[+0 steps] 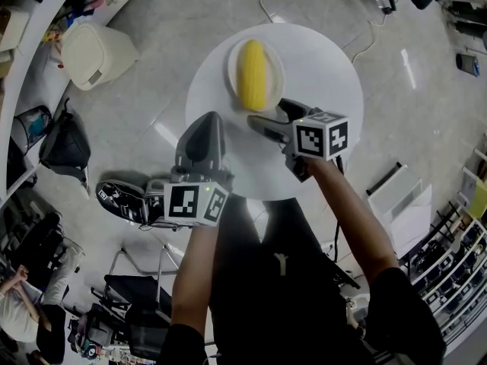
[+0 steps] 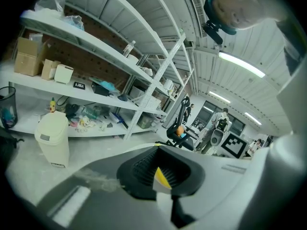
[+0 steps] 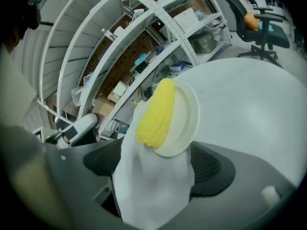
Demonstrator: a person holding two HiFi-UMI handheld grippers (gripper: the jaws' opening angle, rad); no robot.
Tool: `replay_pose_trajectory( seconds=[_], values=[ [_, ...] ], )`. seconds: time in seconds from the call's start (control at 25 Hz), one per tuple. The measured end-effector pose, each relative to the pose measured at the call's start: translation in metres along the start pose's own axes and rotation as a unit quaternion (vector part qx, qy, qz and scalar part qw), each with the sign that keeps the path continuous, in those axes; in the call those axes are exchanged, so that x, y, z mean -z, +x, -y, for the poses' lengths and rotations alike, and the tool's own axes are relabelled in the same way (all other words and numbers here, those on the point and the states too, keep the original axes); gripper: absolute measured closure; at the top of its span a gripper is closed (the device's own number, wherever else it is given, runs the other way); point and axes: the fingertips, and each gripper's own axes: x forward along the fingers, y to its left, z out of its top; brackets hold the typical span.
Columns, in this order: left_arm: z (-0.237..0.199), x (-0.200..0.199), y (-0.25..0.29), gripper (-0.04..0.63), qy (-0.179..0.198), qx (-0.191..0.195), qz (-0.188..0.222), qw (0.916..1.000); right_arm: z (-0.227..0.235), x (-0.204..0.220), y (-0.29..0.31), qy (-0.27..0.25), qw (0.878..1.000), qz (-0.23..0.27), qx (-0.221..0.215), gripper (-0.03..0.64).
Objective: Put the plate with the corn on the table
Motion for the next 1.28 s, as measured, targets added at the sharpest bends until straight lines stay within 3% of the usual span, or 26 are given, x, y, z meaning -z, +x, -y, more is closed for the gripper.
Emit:
replay_pose_trajectory(
  seconds=[0.28,0.44,0.64,0.8,0.92,1.28],
  values=[
    [-0.001,0.001,-0.003,0.591,-0.002,-0.004,0.002,1.0000,0.001,0.015,-0.002,-0.049,0.998,-0.036,0.020,0.174],
    [0.000,0.004,-0.005,0.591,-0.003,-0.003,0.002,1.0000,0.007,0.021,-0.004,-0.064,0.996,-0.041,0.043,0.303],
    [0.001,0.004,-0.010,0.591,0.000,-0.005,0.002,1.0000,0.009,0.020,-0.008,-0.077,0.995,-0.034,0.057,0.375],
    [0.006,0.003,-0.014,0.591,0.003,-0.006,0.004,1.0000,0.014,0.020,-0.016,-0.088,0.993,-0.029,0.080,0.535],
    [0.010,0.003,-0.017,0.591,0.004,-0.005,0.005,1.0000,0.017,0.021,-0.021,-0.085,0.992,-0.022,0.095,0.579],
    [0.032,0.002,-0.023,0.591,0.009,0.002,0.007,0.9999,0.009,0.026,-0.032,-0.089,0.991,-0.018,0.099,0.607]
  ],
)
